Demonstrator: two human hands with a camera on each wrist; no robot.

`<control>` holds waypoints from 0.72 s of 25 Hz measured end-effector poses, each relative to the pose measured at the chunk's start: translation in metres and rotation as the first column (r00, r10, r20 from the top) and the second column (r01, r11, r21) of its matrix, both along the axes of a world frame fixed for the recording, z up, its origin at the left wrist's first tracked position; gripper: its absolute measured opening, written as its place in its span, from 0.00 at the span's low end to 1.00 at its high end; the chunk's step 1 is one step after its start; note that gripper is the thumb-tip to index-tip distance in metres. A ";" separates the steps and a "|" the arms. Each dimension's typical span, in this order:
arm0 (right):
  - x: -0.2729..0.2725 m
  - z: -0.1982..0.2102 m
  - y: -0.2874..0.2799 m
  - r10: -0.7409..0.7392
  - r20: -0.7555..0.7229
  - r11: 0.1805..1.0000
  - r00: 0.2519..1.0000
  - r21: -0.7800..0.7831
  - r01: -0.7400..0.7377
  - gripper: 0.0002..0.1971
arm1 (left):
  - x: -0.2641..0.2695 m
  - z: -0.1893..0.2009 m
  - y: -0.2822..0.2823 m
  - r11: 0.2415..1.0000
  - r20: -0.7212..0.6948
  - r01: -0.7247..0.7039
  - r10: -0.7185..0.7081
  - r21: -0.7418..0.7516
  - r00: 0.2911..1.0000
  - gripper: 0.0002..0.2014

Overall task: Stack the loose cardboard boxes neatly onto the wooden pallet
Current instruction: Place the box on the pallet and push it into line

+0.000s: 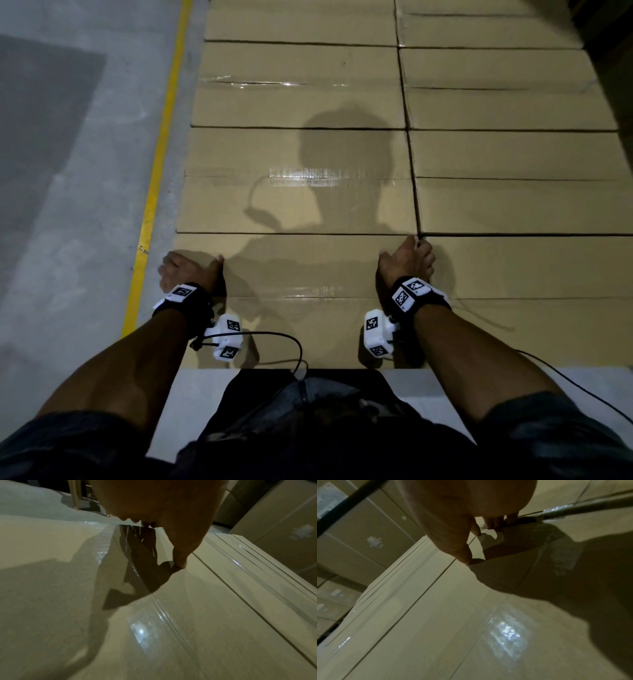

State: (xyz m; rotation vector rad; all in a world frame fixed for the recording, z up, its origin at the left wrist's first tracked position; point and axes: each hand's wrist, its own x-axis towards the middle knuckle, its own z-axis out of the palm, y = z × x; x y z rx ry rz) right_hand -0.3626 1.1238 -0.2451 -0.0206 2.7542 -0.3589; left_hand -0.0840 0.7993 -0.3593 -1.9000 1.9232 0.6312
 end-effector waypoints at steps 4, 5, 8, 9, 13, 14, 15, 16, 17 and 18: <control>0.007 0.006 0.011 0.105 0.078 0.994 0.991 0.021 -0.107 0.31 | -0.024 0.071 0.049 0.973 -0.041 0.229 -0.229 -0.004 0.973 0.54; 0.010 0.009 0.014 0.119 0.089 0.993 0.989 0.007 -0.120 0.31 | -0.032 0.078 0.057 0.970 -0.065 0.242 -0.242 -0.009 0.968 0.51; 0.016 0.023 0.024 0.125 0.061 0.991 0.990 -0.047 -0.122 0.31 | -0.069 0.104 0.083 0.951 -0.162 0.309 -0.303 0.010 0.939 0.45; 0.019 0.028 0.028 0.114 0.058 0.992 0.992 -0.060 -0.111 0.31 | -0.082 0.110 0.091 0.930 -0.183 0.366 -0.367 -0.040 0.912 0.41; 0.028 0.048 0.062 0.007 0.041 0.995 0.999 -0.098 -0.003 0.29 | -0.139 0.146 0.144 0.735 -0.242 0.658 -0.677 -0.167 0.695 0.32; 0.031 0.051 0.073 -0.025 0.028 0.995 0.999 -0.099 0.027 0.28 | -0.151 0.149 0.160 0.683 -0.274 0.707 -0.726 -0.182 0.631 0.31; 0.030 0.054 0.088 -0.068 0.014 0.992 0.998 -0.104 0.069 0.28 | -0.165 0.152 0.178 0.628 -0.296 0.752 -0.770 -0.199 0.565 0.30; 0.030 0.058 0.104 -0.110 0.013 0.988 0.994 -0.107 0.111 0.27 | -0.178 0.157 0.198 0.570 -0.319 0.792 -0.809 -0.219 0.494 0.29; 0.028 0.061 0.118 -0.139 0.012 0.984 0.990 -0.108 0.139 0.27 | -0.189 0.157 0.215 0.521 -0.321 0.823 -0.837 -0.225 0.442 0.29; 0.023 0.065 0.135 -0.164 0.001 0.981 0.986 -0.107 0.164 0.27 | -0.201 0.160 0.233 0.473 -0.325 0.849 -0.861 -0.233 0.391 0.28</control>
